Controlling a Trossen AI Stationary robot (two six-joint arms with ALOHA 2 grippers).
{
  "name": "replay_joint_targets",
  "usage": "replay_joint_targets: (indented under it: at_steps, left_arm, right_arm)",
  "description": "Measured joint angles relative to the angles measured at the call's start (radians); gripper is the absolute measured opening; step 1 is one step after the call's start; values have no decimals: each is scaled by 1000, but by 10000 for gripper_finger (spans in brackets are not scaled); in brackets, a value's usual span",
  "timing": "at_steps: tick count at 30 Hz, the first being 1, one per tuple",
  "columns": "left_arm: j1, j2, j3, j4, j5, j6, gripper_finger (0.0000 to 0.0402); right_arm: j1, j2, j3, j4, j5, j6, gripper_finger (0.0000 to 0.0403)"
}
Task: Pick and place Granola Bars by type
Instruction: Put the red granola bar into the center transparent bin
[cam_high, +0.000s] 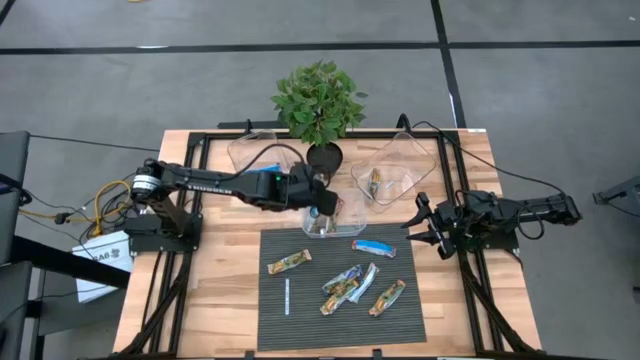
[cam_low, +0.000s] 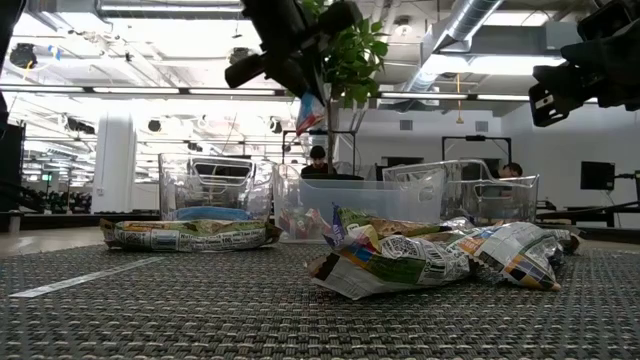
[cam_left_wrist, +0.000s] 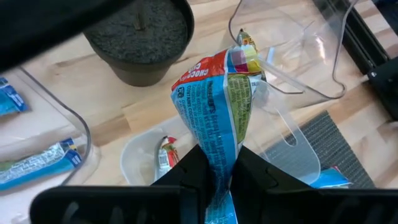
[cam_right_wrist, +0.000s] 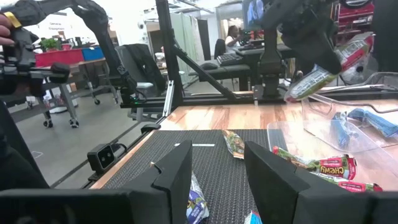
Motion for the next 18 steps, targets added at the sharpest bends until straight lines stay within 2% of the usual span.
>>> replay_joint_targets:
  at_steps: [18]
  left_arm:
    - [39,45,1,1,2,37,43]
  right_arm:
    - [0,0,0,0,0,0,141]
